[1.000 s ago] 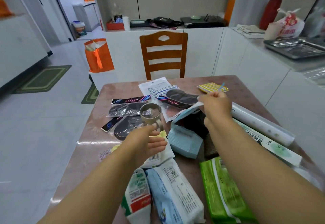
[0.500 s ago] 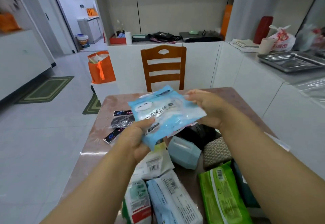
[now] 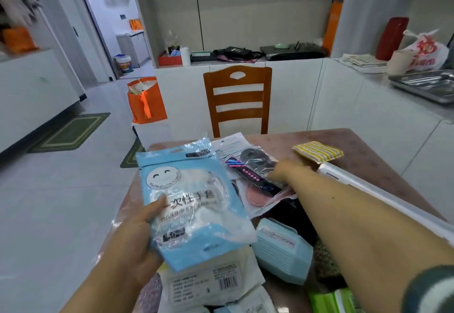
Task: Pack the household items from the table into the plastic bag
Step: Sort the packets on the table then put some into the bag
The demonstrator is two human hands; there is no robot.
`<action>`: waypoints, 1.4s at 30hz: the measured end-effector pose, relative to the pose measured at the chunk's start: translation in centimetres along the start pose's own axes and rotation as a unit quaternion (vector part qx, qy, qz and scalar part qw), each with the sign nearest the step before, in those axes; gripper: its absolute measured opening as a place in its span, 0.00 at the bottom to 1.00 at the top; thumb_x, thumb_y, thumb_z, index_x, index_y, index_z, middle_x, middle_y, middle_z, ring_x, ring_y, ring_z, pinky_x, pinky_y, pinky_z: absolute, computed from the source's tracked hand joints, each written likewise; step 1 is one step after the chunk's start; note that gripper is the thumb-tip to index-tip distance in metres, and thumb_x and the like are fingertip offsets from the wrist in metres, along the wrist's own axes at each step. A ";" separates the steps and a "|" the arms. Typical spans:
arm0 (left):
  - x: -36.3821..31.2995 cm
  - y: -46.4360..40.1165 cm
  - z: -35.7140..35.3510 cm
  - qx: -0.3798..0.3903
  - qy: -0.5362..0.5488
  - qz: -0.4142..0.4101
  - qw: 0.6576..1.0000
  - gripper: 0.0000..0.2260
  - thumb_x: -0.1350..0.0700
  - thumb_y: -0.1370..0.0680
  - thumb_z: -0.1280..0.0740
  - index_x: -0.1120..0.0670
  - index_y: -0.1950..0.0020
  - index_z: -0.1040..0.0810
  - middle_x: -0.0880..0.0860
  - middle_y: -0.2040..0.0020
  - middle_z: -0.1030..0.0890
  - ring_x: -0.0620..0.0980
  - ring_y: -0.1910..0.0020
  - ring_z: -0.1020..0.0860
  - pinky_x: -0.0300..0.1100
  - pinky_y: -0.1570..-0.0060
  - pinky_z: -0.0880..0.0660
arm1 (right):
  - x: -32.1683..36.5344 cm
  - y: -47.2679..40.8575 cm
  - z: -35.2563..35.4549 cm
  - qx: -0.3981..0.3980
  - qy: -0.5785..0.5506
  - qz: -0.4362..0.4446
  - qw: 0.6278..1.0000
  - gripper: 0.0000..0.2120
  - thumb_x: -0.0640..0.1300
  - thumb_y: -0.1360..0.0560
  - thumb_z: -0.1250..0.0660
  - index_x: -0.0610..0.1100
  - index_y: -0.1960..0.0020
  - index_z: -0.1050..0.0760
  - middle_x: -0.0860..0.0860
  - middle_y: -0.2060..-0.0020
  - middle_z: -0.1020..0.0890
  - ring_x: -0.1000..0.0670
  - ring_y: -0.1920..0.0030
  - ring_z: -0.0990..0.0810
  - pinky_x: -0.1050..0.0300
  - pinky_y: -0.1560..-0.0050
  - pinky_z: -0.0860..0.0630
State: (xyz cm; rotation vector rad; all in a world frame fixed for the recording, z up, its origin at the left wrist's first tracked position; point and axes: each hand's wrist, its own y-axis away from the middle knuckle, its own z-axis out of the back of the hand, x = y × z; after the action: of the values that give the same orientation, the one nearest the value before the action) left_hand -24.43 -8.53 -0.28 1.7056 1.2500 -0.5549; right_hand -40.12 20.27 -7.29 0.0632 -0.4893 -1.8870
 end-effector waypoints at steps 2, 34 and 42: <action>0.3 0.0 0.6 -0.003 -0.009 0.012 1.000 0.09 0.59 0.20 0.39 0.60 0.45 0.22 0.66 0.47 0.17 0.67 0.47 0.19 0.63 0.47 0.24 | 0.0 -0.8 -0.4 0.007 0.049 -0.022 0.999 0.30 0.62 0.30 0.34 0.43 0.37 0.26 0.45 0.46 0.24 0.42 0.43 0.25 0.49 0.40 0.28; -3.4 -0.1 15.3 -0.196 0.026 -0.078 0.977 0.16 0.71 0.24 0.40 0.58 0.41 0.25 0.55 0.63 0.15 0.50 0.71 0.16 0.47 0.74 0.20 | 21.2 12.3 0.1 0.040 0.090 0.315 0.944 0.15 0.49 0.22 0.36 0.43 0.39 0.26 0.46 0.51 0.23 0.44 0.49 0.25 0.51 0.45 0.26; -0.3 -0.6 16.9 -0.166 0.031 0.014 0.986 0.09 0.72 0.24 0.43 0.64 0.49 0.25 0.60 0.70 0.17 0.55 0.75 0.18 0.48 0.78 0.21 | 21.7 8.9 -8.1 0.122 0.224 0.227 0.940 0.51 0.61 0.35 0.24 0.43 0.23 0.46 0.43 0.25 0.40 0.37 0.28 0.35 0.40 0.33 0.31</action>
State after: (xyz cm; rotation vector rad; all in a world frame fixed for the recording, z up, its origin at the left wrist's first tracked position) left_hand -22.47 -23.32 -8.34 1.4664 1.2804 -0.2600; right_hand -37.96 -4.47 -7.34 0.4941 -0.3791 -1.2974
